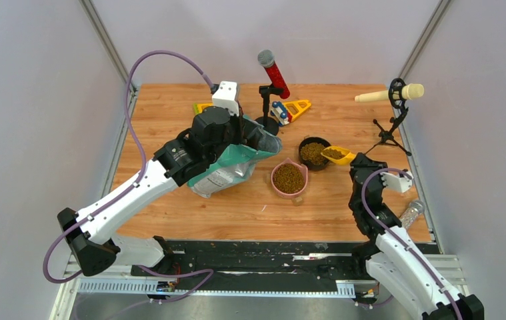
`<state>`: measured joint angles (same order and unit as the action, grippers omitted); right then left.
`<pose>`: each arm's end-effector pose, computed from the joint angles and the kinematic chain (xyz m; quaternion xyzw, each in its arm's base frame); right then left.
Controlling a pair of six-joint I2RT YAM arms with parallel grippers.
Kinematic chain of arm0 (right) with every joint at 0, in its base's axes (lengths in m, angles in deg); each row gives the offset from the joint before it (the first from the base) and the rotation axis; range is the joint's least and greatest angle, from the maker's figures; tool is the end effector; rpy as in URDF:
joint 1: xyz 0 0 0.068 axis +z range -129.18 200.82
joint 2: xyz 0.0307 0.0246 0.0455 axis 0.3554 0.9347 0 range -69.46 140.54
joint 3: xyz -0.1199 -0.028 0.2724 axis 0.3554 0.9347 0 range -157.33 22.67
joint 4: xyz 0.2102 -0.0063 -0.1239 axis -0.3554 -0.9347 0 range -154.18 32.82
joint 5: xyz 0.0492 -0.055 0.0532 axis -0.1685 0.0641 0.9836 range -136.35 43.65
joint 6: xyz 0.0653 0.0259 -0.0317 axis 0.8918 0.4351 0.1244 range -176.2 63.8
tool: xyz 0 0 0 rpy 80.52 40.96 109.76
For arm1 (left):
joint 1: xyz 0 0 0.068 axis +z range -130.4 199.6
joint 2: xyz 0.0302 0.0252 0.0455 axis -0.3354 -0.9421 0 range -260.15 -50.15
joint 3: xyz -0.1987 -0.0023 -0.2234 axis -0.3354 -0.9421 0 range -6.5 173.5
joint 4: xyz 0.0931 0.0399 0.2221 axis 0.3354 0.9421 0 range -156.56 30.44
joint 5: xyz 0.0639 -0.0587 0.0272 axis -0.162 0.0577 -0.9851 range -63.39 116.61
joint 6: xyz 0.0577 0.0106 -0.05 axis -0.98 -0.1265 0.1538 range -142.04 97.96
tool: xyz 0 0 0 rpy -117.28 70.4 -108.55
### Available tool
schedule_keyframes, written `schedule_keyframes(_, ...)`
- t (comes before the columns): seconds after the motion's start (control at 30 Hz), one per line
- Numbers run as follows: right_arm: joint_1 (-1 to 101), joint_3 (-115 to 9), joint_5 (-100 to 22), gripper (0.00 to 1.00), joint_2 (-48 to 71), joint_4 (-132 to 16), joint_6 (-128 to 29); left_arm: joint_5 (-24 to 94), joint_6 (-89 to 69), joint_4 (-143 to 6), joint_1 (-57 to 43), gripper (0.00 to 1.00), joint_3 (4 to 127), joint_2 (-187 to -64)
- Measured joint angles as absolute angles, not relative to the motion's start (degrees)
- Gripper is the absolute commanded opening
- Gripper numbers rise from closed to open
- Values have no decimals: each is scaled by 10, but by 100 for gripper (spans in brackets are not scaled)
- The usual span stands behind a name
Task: Serve the pet food
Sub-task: Pour the pet food into the pet food bowl.
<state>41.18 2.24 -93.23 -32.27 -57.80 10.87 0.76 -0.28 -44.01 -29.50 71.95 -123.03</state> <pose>0.1438 0.0023 0.2460 0.5093 0.5854 0.1438 0.6142 0.2056 -0.1937 0.4344 0.0558 0.7926 -0.1897 0.5768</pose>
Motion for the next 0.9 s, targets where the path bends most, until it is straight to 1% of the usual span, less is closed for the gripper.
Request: schedule_keyframes(0.9,411,-40,-907,0,-276,-594,18,4,-3,-446,-295,0,711,-1221)
